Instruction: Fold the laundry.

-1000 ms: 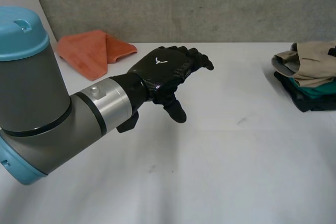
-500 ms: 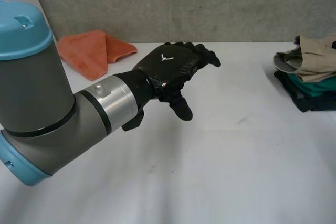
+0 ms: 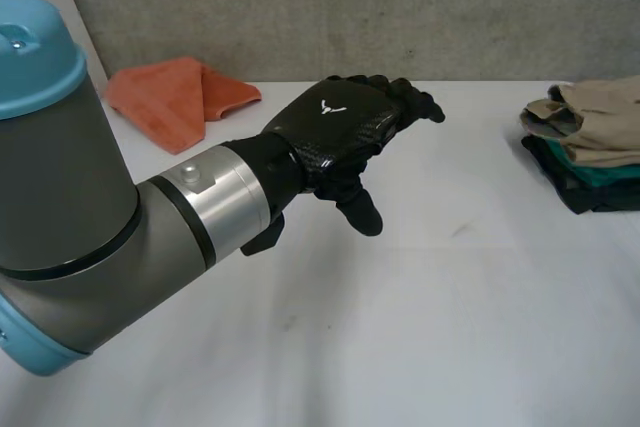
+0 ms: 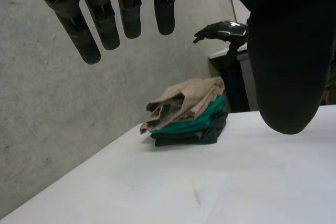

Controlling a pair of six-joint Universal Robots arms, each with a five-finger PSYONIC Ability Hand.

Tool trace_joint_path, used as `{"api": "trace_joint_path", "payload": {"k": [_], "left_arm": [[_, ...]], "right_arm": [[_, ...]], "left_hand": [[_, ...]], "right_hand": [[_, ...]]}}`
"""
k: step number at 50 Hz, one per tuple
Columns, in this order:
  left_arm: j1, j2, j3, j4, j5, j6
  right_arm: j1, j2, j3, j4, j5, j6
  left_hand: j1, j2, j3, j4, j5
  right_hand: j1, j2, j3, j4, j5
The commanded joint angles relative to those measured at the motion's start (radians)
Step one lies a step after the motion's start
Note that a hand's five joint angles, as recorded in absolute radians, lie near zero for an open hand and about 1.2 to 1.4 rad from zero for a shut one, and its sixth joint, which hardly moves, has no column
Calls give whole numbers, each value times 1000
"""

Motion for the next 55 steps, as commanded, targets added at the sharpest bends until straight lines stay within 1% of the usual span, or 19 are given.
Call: {"api": "trace_joint_path", "payload": {"k": [1, 5, 6, 9, 10, 13, 14, 17, 21, 22, 25, 29, 31, 33, 35, 39, 41, 45, 55], "left_arm": [[-2, 34, -6, 0, 0, 2], [0, 48, -6, 0, 1, 2], [1, 49, -6, 0, 1, 2], [3, 59, -3, 1, 1, 2], [4, 60, -3, 1, 1, 2], [9, 68, 2, 6, 0, 3], [10, 71, 5, 8, -2, 3], [30, 83, 8, 15, -26, 3], [87, 100, 9, 70, -109, 12], [105, 102, 9, 92, -127, 11], [193, 96, 12, 178, -172, 21], [331, 21, 38, 245, -169, 64], [423, -80, 95, 253, -160, 119], [475, -150, 144, 248, -147, 165], [544, -258, 222, 247, -131, 237], [621, -445, 357, 256, -112, 351], [638, -516, 417, 259, -106, 391], [673, -706, 593, 253, -69, 454], [681, -961, 850, 259, 1, 456]], "right_arm": [[-85, -52, -72, 213, 60, -199], [-88, -70, -130, 288, 249, -369], [-79, -84, -156, 309, 362, -432], [-74, -127, -184, 334, 530, -504], [-57, -165, -179, 340, 620, -533], [13, -224, -162, 340, 700, -537], [85, -262, -140, 342, 700, -518], [191, -316, -78, 345, 670, -466], [343, -446, 78, 351, 572, -340], [399, -504, 156, 351, 515, -285], [480, -590, 278, 349, 432, -225], [607, -658, 462, 338, 364, -204], [688, -660, 528, 348, 366, -228], [769, -652, 574, 354, 378, -266], [808, -643, 595, 363, 395, -292], [846, -588, 628, 397, 469, -331], [854, -552, 635, 415, 507, -348], [851, -502, 646, 447, 531, -404], [839, -475, 684, 469, 541, -446]], "left_hand": [[-39, -26, -26, -27, -14], [-39, -26, -26, -27, -14], [-39, -26, -26, -27, -14], [-47, -35, -34, -35, -23], [-47, -35, -34, -35, -23], [-65, -53, -52, -53, -40], [-68, -56, -55, -56, -43], [-83, -70, -70, -71, -58], [-89, -76, -76, -77, -64], [-89, -76, -75, -77, -64], [-91, -79, -78, -79, -67], [-94, -82, -81, -83, -70], [-83, -70, -70, -71, -58], [-77, -64, -64, -65, -52], [-65, -53, -52, -53, -40], [-65, -53, -52, -53, -40], [-71, -59, -58, -59, -46], [-77, -64, -64, -65, -52], [23, 35, 36, 35, 48]], "right_hand": [[-31, -48, -39, -61, -64], [-31, -48, -39, -61, -64], [-31, -48, -39, -61, -64], [-31, -48, -39, -61, -64], [-31, -48, -39, -61, -64], [-31, -48, -39, -61, -64], [-31, -48, -39, -61, -64], [-31, -48, -39, -61, -64], [-31, -48, -39, -61, -64], [-31, -48, -39, -61, -64], [-31, -48, -39, -61, -64], [-31, -48, -39, -61, -64], [-31, -48, -39, -61, -64], [-31, -48, -39, -61, -64], [-31, -48, -39, -61, -64], [-31, -48, -39, -61, -64], [-31, -48, -39, -61, -64], [-31, -48, -39, -61, -64], [-31, -48, -39, -61, -64]]}}
